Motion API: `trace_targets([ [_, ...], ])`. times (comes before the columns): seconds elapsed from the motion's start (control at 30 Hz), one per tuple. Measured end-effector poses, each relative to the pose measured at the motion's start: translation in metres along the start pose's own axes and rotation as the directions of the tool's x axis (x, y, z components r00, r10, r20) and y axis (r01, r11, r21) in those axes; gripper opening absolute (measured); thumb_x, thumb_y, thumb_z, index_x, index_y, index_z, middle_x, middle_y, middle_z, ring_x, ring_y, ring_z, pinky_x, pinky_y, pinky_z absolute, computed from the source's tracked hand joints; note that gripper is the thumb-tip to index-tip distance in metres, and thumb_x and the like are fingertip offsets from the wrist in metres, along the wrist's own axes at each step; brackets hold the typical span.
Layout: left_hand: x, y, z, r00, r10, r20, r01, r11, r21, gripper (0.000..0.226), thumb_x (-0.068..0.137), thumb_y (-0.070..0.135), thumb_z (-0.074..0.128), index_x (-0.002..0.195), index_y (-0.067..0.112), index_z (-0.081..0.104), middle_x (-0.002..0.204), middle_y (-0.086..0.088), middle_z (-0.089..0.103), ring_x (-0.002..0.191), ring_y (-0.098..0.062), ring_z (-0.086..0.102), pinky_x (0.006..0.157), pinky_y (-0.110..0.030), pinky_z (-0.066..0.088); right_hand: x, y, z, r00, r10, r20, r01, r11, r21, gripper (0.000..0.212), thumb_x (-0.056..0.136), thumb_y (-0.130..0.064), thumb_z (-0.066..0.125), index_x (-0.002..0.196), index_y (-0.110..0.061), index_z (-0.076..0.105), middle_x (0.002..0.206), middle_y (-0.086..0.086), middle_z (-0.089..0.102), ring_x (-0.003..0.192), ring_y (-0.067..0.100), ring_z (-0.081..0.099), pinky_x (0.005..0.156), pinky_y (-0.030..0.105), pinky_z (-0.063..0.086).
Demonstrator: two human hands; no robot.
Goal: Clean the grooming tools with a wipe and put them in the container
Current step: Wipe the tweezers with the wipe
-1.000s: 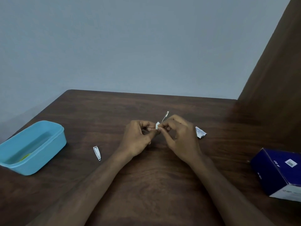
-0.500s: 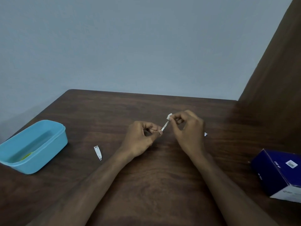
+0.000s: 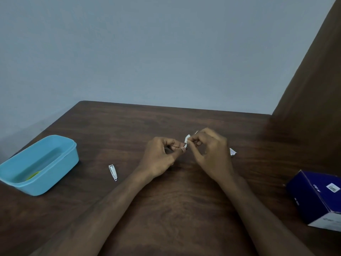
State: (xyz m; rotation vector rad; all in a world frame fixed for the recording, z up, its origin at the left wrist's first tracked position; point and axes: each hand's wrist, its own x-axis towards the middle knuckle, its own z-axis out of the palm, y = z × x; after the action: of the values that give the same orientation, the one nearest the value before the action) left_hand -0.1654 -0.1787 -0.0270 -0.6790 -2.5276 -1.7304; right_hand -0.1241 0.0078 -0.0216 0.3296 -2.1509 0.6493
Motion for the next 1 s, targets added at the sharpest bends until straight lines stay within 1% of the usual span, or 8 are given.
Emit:
trace_targets([
  [0.17, 0.000, 0.000, 0.001, 0.999, -0.020, -0.038, 0.020, 1.000, -0.007, 0.006, 0.095, 0.020, 0.081, 0.090, 0.021, 0.085, 0.081, 0.001, 0.080, 0.045, -0.007, 0.061, 0.051, -0.022, 0.050, 0.008, 0.007, -0.006, 0.967, 0.204, -0.154, -0.203, 0.979, 0.026, 0.006, 0.090, -0.012, 0.082, 0.087, -0.014, 0.078, 0.081, -0.003, 0.068, 0.070, 0.004, 0.059, 0.070, 0.023, 0.051],
  [0.23, 0.001, 0.001, 0.001, 0.998, -0.029, -0.058, 0.027, 0.999, -0.040, 0.005, 0.095, 0.022, 0.081, 0.094, 0.021, 0.085, 0.081, 0.004, 0.080, 0.045, -0.008, 0.060, 0.051, -0.022, 0.050, 0.006, -0.002, -0.008, 0.922, 0.346, -0.174, -0.316, 0.932, 0.180, 0.008, 0.091, -0.019, 0.084, 0.098, -0.019, 0.079, 0.081, -0.007, 0.072, 0.072, 0.002, 0.065, 0.071, 0.020, 0.054],
  [0.37, 0.000, 0.001, -0.001, 0.995, -0.042, -0.094, 0.030, 0.992, -0.120, 0.006, 0.095, 0.026, 0.082, 0.096, 0.021, 0.085, 0.082, 0.006, 0.081, 0.052, -0.012, 0.064, 0.051, -0.025, 0.051, -0.001, -0.020, 0.011, 0.780, 0.609, 0.145, -0.601, 0.662, 0.449, 0.034, 0.088, -0.028, 0.087, 0.119, -0.022, 0.074, 0.078, -0.007, 0.078, 0.077, 0.012, 0.075, 0.075, 0.035, 0.060],
  [0.47, 0.000, 0.002, 0.000, 0.996, -0.026, -0.087, 0.016, 0.994, -0.110, 0.010, 0.093, 0.028, 0.084, 0.090, 0.019, 0.084, 0.081, 0.006, 0.082, 0.051, -0.016, 0.065, 0.049, -0.026, 0.051, -0.002, -0.020, 0.021, 0.737, 0.614, 0.282, -0.660, 0.565, 0.495, 0.014, 0.093, -0.023, 0.083, 0.105, -0.018, 0.079, 0.083, 0.001, 0.081, 0.077, 0.012, 0.075, 0.081, 0.045, 0.061],
  [0.57, -0.001, 0.001, 0.000, 0.997, -0.015, -0.076, 0.010, 0.998, -0.067, 0.008, 0.091, 0.027, 0.086, 0.090, 0.019, 0.084, 0.080, 0.008, 0.082, 0.045, -0.014, 0.064, 0.049, -0.025, 0.052, 0.000, -0.015, 0.019, 0.760, 0.561, 0.329, -0.644, 0.581, 0.497, 0.008, 0.096, -0.019, 0.078, 0.091, -0.013, 0.081, 0.082, 0.007, 0.081, 0.076, 0.011, 0.073, 0.081, 0.041, 0.059],
  [0.67, -0.002, 0.002, 0.000, 0.996, -0.010, -0.084, 0.009, 1.000, -0.007, 0.008, 0.091, 0.032, 0.086, 0.097, 0.028, 0.085, 0.085, 0.014, 0.081, 0.048, -0.014, 0.070, 0.053, -0.025, 0.054, 0.002, -0.007, 0.015, 0.810, 0.505, 0.298, -0.585, 0.722, 0.369, 0.008, 0.096, -0.024, 0.078, 0.090, -0.018, 0.080, 0.077, -0.001, 0.079, 0.074, 0.012, 0.075, 0.075, 0.038, 0.060],
  [0.8, -0.004, 0.008, -0.003, 0.961, 0.059, -0.270, -0.061, 0.998, 0.000, 0.014, 0.091, 0.042, 0.084, 0.102, 0.034, 0.083, 0.091, 0.020, 0.080, 0.054, -0.009, 0.071, 0.053, -0.035, 0.058, 0.003, 0.001, 0.006, 0.958, 0.267, 0.101, -0.273, 0.961, 0.049, 0.007, 0.091, -0.012, 0.080, 0.090, -0.017, 0.076, 0.078, -0.006, 0.064, 0.065, 0.007, 0.059, 0.064, 0.008, 0.042],
  [1.0, -0.001, 0.007, -0.006, 0.916, 0.134, -0.379, -0.135, 0.991, 0.024, 0.012, 0.088, 0.046, 0.086, 0.089, 0.035, 0.082, 0.083, 0.016, 0.079, 0.050, -0.031, 0.066, 0.047, -0.048, 0.055, -0.002, 0.001, 0.015, 0.988, 0.088, 0.124, -0.078, 0.993, -0.084, 0.007, 0.090, -0.004, 0.076, 0.094, -0.008, 0.072, 0.088, 0.007, 0.061, 0.073, 0.025, 0.064, 0.064, 0.041, 0.056],
])
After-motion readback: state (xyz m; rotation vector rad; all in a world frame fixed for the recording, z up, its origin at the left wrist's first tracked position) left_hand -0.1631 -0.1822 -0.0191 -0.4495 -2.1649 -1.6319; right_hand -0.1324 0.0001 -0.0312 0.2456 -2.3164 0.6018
